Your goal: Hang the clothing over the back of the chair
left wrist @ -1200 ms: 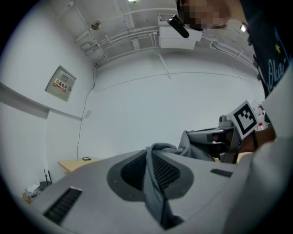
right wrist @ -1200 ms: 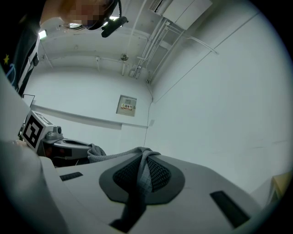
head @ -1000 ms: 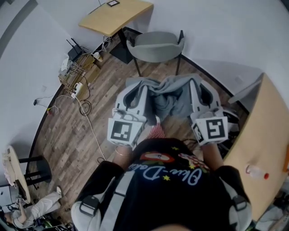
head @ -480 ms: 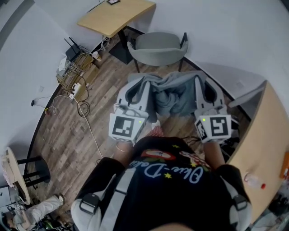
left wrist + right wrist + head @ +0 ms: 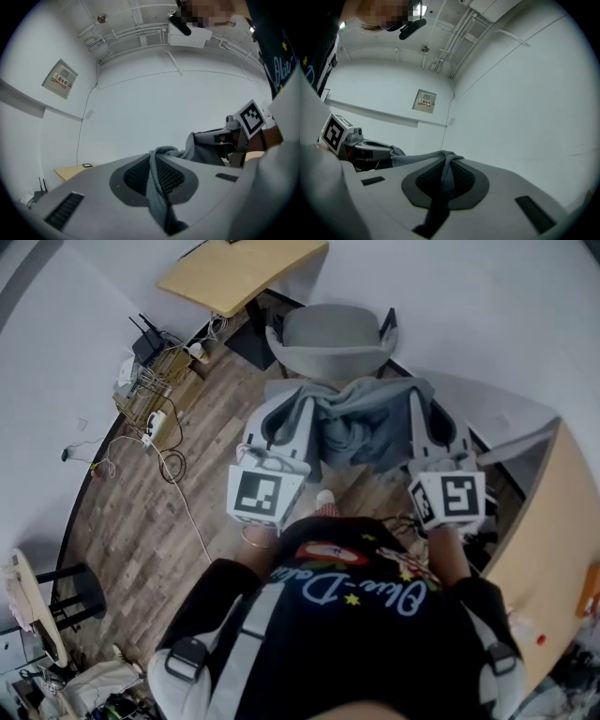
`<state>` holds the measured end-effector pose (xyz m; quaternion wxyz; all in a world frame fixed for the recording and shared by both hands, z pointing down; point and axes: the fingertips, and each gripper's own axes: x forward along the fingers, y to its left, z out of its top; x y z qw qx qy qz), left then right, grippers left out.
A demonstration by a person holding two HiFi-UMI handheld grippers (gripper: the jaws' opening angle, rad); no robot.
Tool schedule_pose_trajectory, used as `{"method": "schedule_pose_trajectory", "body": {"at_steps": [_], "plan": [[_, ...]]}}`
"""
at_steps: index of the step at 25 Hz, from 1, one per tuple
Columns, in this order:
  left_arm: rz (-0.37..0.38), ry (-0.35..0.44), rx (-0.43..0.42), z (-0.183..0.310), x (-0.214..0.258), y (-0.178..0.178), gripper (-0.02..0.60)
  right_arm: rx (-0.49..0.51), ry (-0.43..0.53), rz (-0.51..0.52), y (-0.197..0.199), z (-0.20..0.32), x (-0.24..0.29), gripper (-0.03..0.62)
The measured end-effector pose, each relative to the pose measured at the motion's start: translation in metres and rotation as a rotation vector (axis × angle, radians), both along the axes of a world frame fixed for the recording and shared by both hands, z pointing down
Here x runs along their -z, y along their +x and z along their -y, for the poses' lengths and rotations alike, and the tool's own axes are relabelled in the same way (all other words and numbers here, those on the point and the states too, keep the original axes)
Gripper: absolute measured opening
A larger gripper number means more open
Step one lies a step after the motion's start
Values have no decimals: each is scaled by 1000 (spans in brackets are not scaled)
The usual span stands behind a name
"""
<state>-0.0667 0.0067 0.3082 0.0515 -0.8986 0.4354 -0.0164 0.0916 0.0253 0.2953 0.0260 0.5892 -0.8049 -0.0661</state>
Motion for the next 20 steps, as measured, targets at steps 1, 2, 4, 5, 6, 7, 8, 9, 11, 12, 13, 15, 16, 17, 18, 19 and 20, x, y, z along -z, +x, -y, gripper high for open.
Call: {"method": "schedule_pose_trajectory", "body": {"at_steps": [1,2,4,5,6,7,8,9,11,12,13,15,16,17,18,19,20], "plan": [[0,4,-3,2,0,0,23,-4,2,0,0,2,0,9],[-1,8,-6,4,0,0,23,-8,6,0,0,3,0,9],[-2,17,-11,5,0,0,23,-17,12,-2,0,4,0,9],[-3,20,-14,8,1,0,23,-21,13,-3,0,7,0,9],[-4,21,-17,14,2,-1,23,-24,13,-3,0,13,1,9],[-4,21,-20,23,3,-2,23,-27,12,-4,-2,22,2,9],[-4,19,-24,34,4,-3,23,-30,11,-6,-3,31,4,9],[-4,15,-27,43,4,-4,23,-33,10,-9,-4,40,6,9],[-2,7,-35,55,4,-6,23,-43,9,-14,-7,51,8,9],[-2,5,-41,59,4,-7,23,-49,7,-14,-7,56,8,9],[-2,5,-48,64,5,-6,23,-55,7,-14,-7,60,8,9],[-3,5,-63,74,4,-6,23,-67,5,-14,-7,70,7,9],[-2,4,-70,80,4,-6,23,-73,4,-13,-7,76,7,9],[-1,3,-74,85,4,-6,23,-78,4,-11,-7,82,8,9],[-1,1,-77,91,5,-6,23,-83,5,-8,-7,87,9,9],[0,1,-79,97,7,-7,23,-87,6,-7,-7,93,10,9],[0,5,-80,102,8,-7,23,-90,7,-8,-7,97,11,9]]}}
